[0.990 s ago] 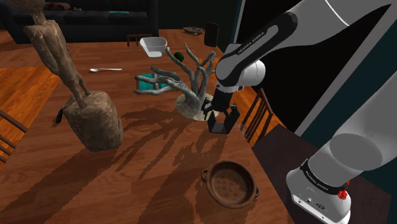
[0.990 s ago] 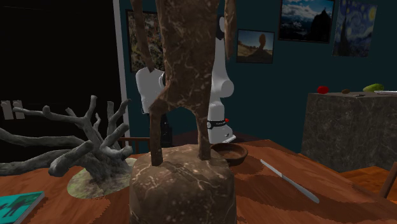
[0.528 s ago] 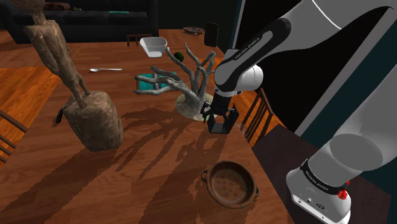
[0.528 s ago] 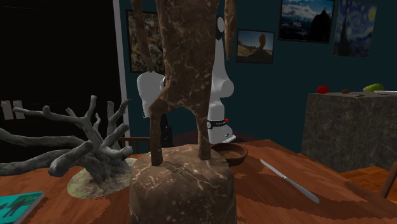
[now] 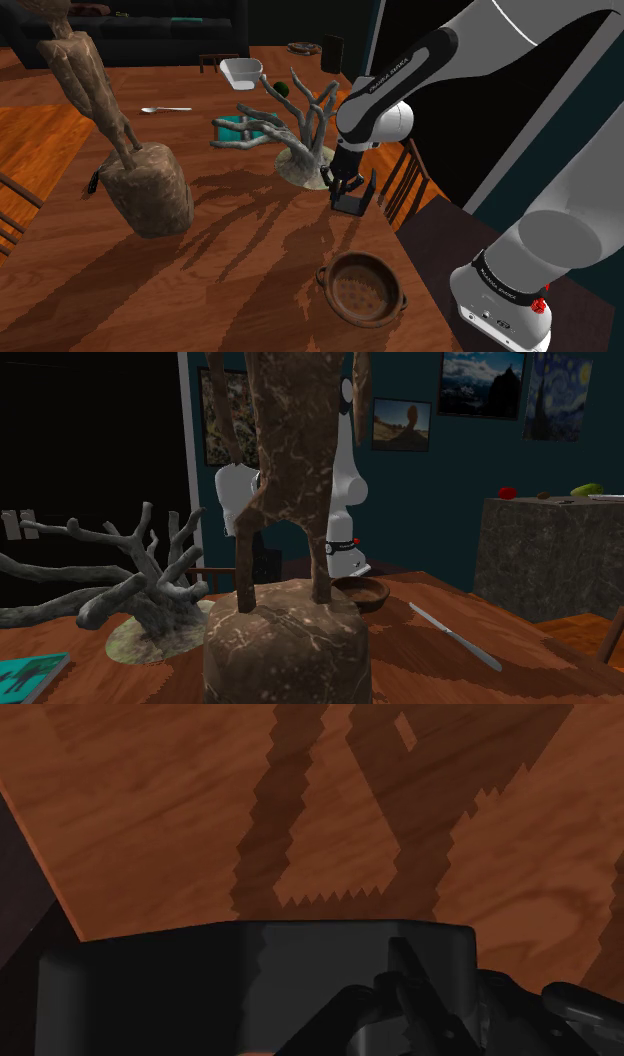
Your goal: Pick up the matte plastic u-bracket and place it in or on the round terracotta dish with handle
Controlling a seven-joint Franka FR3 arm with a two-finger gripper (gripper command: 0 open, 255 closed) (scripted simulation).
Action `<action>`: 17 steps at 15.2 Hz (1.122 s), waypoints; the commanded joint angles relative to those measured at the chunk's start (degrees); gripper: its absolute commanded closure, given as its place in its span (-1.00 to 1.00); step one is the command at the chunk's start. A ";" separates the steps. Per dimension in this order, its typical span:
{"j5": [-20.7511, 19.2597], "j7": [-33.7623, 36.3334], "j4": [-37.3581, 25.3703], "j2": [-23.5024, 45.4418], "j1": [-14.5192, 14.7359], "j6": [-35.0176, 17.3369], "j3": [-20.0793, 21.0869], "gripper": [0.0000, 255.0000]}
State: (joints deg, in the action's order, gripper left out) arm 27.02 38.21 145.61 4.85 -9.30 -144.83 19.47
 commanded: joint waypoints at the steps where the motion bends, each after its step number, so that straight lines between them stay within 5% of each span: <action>1: -0.04 0.01 0.17 0.10 -0.02 0.10 -0.03 1.00; 5: -0.05 0.00 0.14 0.22 -0.02 0.02 -0.03 1.00; 17: -1.09 2.62 -1.02 -9.07 -0.50 10.27 -0.48 1.00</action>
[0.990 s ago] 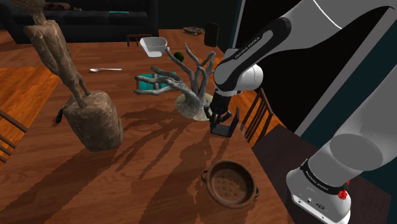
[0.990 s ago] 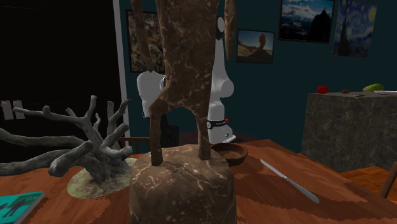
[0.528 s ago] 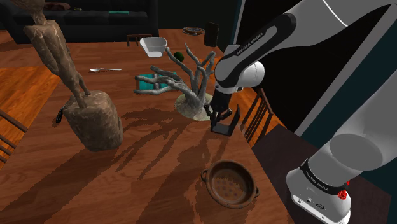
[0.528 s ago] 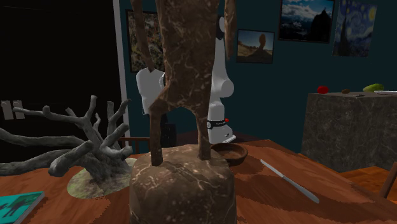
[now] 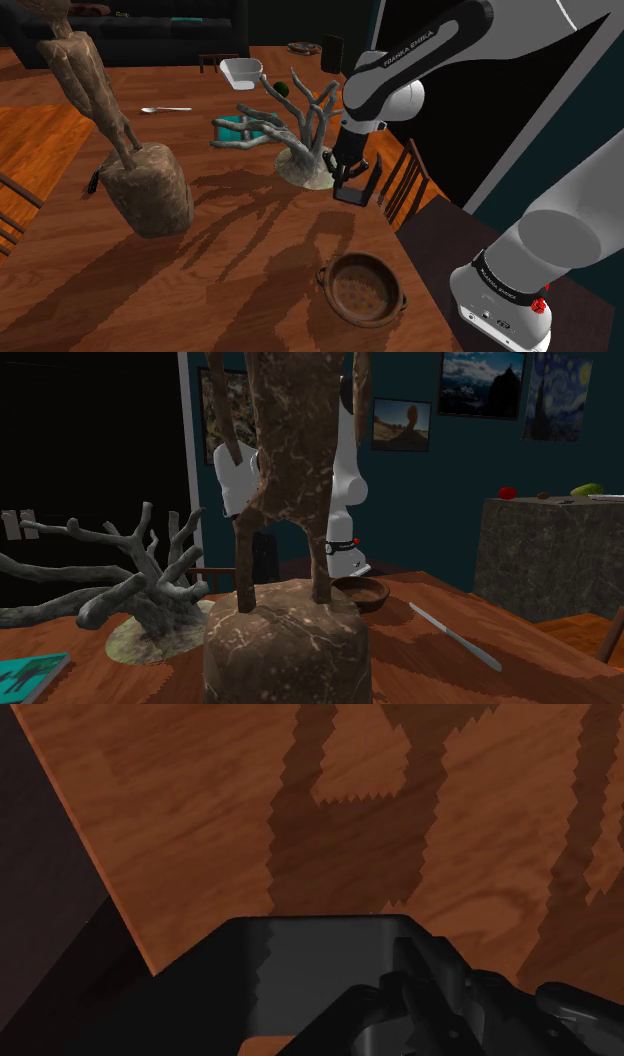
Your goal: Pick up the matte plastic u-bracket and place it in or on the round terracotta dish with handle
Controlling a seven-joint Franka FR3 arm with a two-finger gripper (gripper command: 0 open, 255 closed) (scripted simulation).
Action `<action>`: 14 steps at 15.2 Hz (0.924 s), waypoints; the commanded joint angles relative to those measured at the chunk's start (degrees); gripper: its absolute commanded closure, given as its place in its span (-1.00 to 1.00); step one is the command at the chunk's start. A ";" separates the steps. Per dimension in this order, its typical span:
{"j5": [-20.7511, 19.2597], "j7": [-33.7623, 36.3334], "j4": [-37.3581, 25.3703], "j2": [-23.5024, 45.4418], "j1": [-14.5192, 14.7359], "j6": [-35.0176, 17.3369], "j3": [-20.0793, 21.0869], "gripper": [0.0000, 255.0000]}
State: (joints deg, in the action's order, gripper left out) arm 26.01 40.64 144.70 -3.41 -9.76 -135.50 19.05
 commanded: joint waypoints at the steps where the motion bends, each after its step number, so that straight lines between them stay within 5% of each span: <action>1: -0.17 0.40 -0.30 -1.50 -0.09 1.80 -0.12 1.00; 11: -1.11 2.38 -2.84 -7.47 -0.44 10.14 -0.83 1.00; 14: 1.91 3.79 2.19 -12.24 1.87 9.17 0.89 1.00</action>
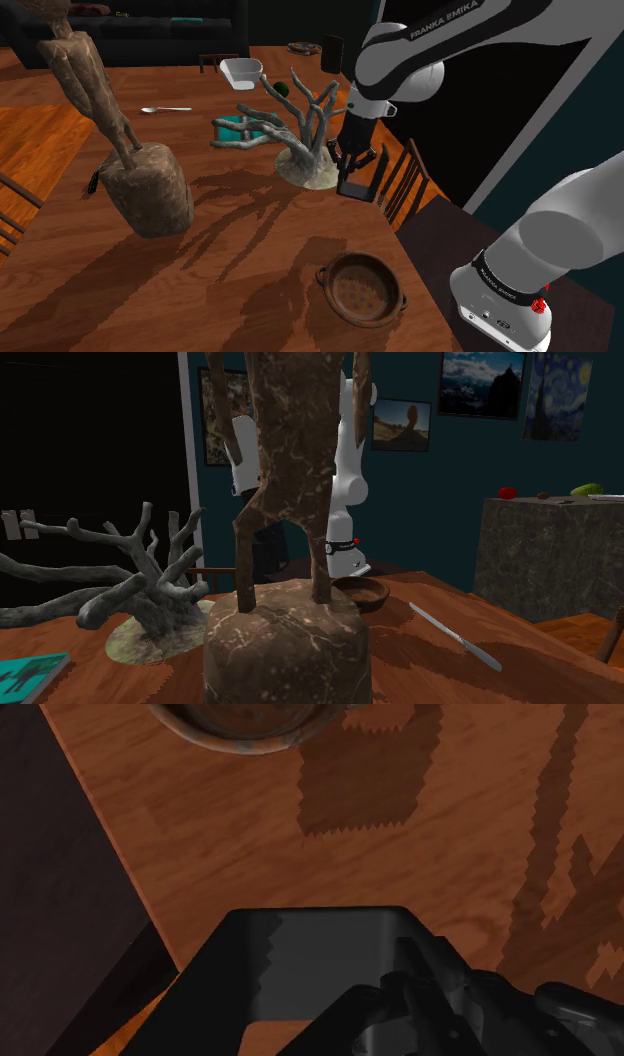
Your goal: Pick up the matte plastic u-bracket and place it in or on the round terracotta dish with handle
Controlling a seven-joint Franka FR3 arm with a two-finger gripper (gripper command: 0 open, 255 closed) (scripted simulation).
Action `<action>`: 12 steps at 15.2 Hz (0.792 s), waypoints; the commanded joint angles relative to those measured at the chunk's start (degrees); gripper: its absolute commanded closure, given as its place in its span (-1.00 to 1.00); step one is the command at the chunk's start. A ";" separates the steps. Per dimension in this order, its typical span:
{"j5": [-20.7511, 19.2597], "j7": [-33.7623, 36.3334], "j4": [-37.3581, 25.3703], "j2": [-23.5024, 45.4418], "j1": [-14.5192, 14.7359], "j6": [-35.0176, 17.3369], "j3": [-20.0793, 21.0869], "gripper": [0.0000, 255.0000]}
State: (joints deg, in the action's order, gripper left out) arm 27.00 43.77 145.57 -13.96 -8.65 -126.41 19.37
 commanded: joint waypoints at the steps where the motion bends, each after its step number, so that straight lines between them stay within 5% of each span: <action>1: 1.98 1.21 2.90 -3.25 1.63 -0.17 1.19 1.00; 12: 15.09 10.90 16.13 -19.04 14.50 -1.37 9.75 1.00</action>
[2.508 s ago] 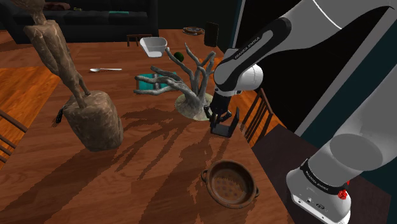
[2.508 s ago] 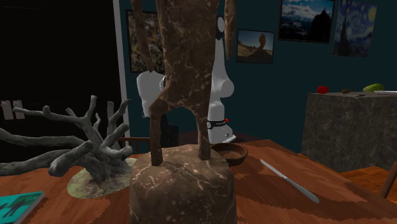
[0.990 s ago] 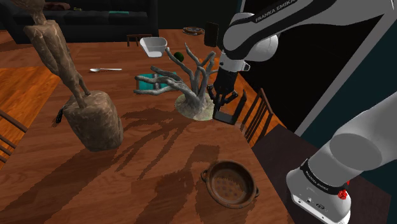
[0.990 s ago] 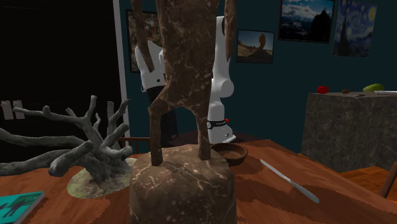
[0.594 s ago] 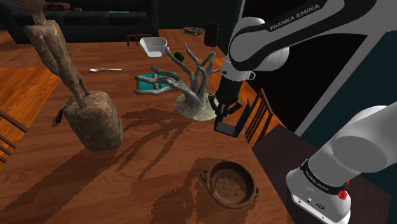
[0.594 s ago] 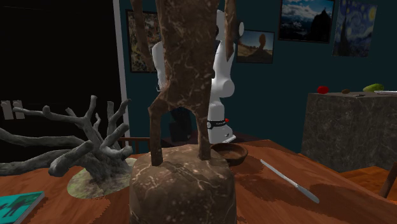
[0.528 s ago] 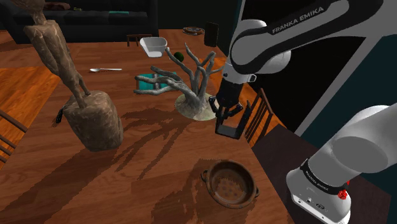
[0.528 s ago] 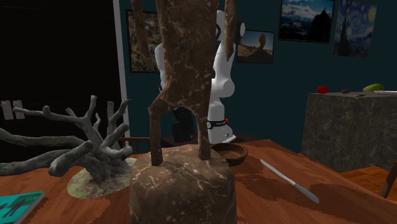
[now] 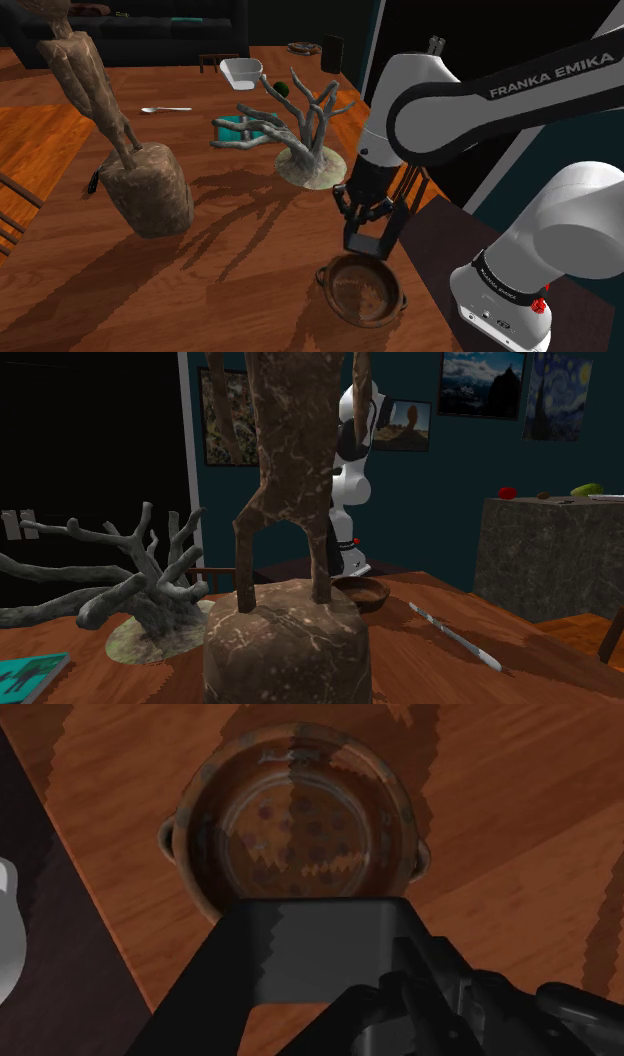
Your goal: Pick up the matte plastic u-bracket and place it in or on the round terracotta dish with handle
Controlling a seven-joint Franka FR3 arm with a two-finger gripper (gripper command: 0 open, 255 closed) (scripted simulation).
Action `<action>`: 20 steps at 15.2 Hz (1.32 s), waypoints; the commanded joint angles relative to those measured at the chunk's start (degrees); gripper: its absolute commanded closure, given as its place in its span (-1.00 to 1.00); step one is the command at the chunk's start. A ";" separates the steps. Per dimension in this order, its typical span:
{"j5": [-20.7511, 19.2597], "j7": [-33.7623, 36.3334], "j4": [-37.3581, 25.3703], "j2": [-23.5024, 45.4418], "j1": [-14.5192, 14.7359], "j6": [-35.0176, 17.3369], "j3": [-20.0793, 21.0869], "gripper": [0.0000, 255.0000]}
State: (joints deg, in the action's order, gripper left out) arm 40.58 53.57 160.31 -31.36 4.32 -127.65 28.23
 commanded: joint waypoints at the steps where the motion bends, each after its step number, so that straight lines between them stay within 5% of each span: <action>1: 2.78 2.35 2.17 -2.82 2.96 -0.20 1.88 1.00; 2: 4.05 3.65 2.88 -3.92 4.41 -0.27 2.91 1.00; 3: 2.39 2.47 1.47 -2.28 2.69 -0.08 1.91 1.00; 4: 2.39 2.47 1.47 -2.28 2.68 -0.08 1.92 -1.00; 14: -15.18 2.11 3.87 -23.45 -3.13 22.60 -8.15 -1.00; 20: -13.99 1.78 6.97 -23.17 -2.44 19.35 -6.86 -1.00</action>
State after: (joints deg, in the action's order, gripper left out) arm 26.16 55.42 166.55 -54.80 1.68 -107.29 20.98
